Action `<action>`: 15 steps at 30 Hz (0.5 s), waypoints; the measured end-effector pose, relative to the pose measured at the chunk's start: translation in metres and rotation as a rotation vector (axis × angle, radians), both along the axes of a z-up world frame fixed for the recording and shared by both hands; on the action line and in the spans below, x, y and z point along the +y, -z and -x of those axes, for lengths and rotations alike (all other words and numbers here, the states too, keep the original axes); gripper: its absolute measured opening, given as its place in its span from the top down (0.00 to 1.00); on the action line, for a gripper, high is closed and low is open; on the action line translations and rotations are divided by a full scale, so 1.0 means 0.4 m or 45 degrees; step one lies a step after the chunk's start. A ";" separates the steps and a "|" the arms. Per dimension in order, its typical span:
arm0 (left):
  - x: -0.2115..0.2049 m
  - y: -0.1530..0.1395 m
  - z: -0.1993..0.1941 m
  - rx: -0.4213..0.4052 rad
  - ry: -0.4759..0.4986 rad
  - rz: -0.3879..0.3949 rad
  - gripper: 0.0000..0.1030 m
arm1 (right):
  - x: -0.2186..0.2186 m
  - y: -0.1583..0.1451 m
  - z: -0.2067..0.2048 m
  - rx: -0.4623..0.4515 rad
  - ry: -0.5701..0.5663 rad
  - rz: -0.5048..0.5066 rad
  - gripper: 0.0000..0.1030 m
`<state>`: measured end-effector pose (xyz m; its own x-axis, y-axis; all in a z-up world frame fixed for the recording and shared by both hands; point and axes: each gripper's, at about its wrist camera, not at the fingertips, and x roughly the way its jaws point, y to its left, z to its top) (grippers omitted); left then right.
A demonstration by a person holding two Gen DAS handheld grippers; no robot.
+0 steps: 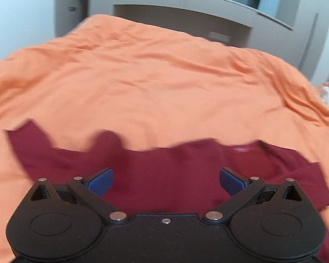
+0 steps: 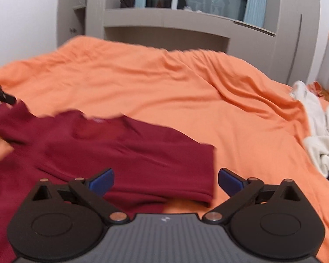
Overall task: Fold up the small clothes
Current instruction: 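Grasp the other sleeve cuff with the left gripper and lift it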
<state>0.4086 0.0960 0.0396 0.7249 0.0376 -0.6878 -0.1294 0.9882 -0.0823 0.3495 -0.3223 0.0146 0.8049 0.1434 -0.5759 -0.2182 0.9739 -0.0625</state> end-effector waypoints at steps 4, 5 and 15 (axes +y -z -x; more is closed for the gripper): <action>0.186 0.011 0.024 0.074 -0.162 -0.138 0.00 | 0.077 -0.065 0.047 -0.010 -0.018 -0.143 0.00; 0.227 0.017 0.027 0.096 -0.207 -0.149 0.00 | 0.095 -0.074 0.060 -0.015 -0.028 -0.188 0.00; 0.524 0.119 -0.033 0.157 -0.511 -0.110 0.01 | 0.267 0.001 0.138 0.074 -0.148 -0.313 0.00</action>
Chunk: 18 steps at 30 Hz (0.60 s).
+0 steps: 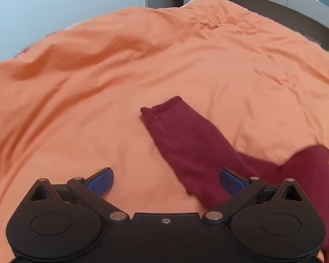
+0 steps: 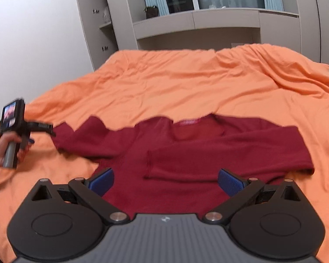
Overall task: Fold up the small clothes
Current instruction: 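Grasp the other sleeve cuff with the left gripper and lift it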
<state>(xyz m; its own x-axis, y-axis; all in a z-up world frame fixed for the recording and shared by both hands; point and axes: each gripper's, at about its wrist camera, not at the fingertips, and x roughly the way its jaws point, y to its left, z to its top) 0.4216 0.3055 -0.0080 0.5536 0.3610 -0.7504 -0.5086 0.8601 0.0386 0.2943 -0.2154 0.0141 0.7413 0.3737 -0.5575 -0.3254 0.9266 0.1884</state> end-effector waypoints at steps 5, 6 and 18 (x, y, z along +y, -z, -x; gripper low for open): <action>0.023 0.031 -0.031 -0.069 -0.065 -0.019 0.22 | 0.038 0.051 0.022 0.068 0.040 0.027 0.00; 0.030 0.035 -0.038 -0.084 -0.075 -0.020 0.34 | 0.036 0.056 0.026 0.082 0.042 0.017 0.00; -0.026 -0.080 -0.003 -0.343 -0.103 -0.231 1.00 | -0.003 0.060 0.048 0.102 0.109 -0.052 0.00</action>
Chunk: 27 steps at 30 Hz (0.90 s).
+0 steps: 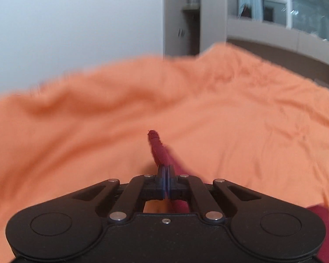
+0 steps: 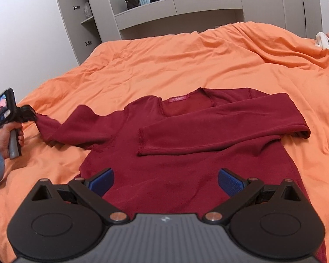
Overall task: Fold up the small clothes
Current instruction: 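Grasp the other sleeve cuff with the left gripper and lift it, then lay the sleeve across the sweater body and open the left gripper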
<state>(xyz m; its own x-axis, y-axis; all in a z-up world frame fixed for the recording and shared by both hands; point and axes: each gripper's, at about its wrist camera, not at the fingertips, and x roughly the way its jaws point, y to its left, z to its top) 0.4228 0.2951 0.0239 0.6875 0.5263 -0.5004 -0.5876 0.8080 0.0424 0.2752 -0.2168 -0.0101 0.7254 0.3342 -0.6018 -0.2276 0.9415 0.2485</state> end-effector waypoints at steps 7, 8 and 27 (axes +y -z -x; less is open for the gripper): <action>-0.007 -0.146 0.043 -0.113 0.007 -0.099 1.00 | -0.002 -0.009 0.007 -0.008 -0.011 -0.030 0.00; -0.012 -0.155 0.045 -0.119 0.024 -0.101 1.00 | 0.000 -0.011 0.008 -0.007 -0.017 -0.034 0.00; -0.637 -0.291 0.016 -0.300 0.761 -0.042 0.99 | -0.178 -0.087 0.005 -0.059 0.151 -0.027 0.00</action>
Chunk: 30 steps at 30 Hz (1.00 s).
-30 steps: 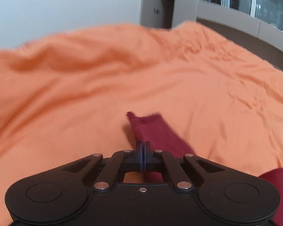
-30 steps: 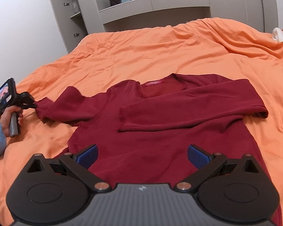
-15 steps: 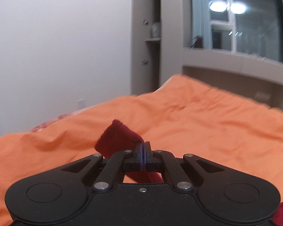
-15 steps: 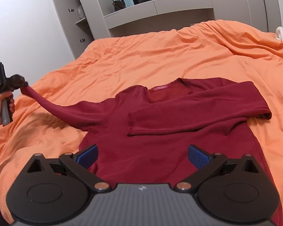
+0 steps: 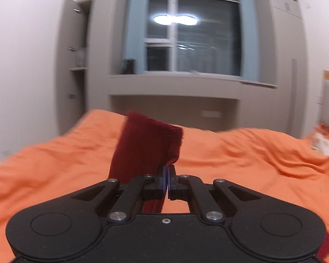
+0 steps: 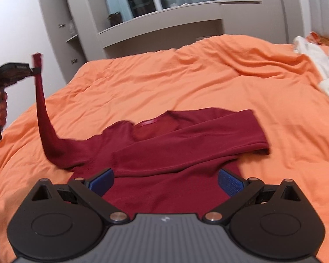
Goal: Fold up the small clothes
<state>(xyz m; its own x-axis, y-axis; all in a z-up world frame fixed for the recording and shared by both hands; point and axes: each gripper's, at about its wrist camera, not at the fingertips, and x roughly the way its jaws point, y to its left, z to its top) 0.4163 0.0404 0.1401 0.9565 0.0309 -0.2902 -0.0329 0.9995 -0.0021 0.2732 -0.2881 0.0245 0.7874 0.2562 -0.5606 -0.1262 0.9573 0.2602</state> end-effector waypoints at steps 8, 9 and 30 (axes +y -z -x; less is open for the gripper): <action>-0.262 0.302 -0.059 0.229 0.206 -0.013 0.99 | -0.099 0.015 0.010 0.044 0.179 0.072 0.00; -0.284 0.344 -0.056 0.263 0.224 -0.025 0.99 | -0.107 0.020 0.010 0.050 0.192 0.074 0.00; -0.146 0.351 0.027 0.592 0.333 0.174 0.03 | 0.019 0.101 -0.182 0.040 -0.003 0.085 0.01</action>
